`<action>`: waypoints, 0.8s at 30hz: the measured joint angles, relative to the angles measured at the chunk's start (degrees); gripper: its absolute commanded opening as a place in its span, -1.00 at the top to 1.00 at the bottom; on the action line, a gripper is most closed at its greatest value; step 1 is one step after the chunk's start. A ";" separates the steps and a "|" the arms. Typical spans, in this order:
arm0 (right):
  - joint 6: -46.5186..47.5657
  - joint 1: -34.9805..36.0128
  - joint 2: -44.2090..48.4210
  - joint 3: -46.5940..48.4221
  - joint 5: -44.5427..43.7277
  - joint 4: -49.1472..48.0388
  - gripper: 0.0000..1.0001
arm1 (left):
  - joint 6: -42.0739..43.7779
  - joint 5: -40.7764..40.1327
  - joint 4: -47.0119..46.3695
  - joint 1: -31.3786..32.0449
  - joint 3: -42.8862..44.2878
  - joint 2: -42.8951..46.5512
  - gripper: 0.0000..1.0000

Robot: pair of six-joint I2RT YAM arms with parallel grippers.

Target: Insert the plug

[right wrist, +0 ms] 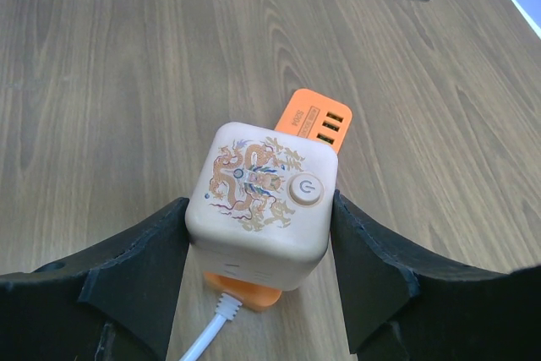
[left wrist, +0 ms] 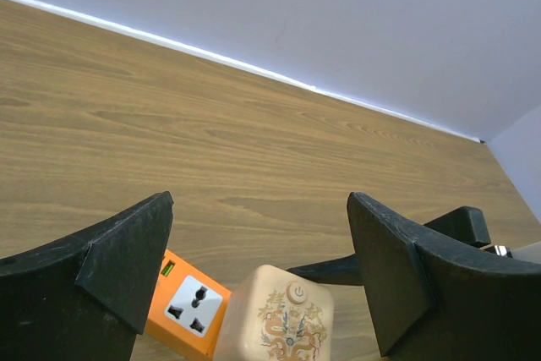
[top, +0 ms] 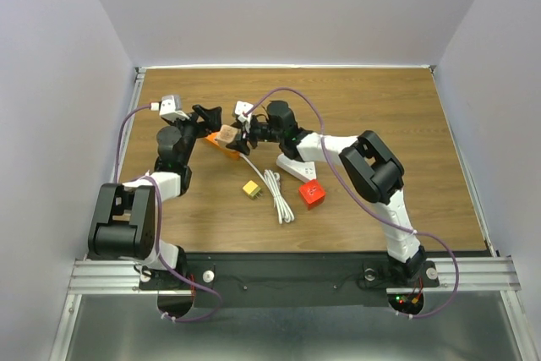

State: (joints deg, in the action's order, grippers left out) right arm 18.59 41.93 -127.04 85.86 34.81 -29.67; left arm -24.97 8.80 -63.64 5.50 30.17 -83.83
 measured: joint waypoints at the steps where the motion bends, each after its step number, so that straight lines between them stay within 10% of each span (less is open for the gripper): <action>1: -0.15 0.07 0.00 -0.09 -0.50 -0.28 0.99 | 0.00 0.00 -0.04 0.00 0.00 0.20 -0.90; 24: -8.81 2.43 2.29 -13.62 -14.91 -20.15 0.99 | -0.04 -1.33 -0.46 0.00 -1.68 4.17 -0.91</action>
State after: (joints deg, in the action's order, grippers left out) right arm 9.78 44.36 -124.75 72.25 19.90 -49.82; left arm -25.02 7.46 -64.10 5.50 28.49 -79.66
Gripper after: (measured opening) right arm 0.677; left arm 0.952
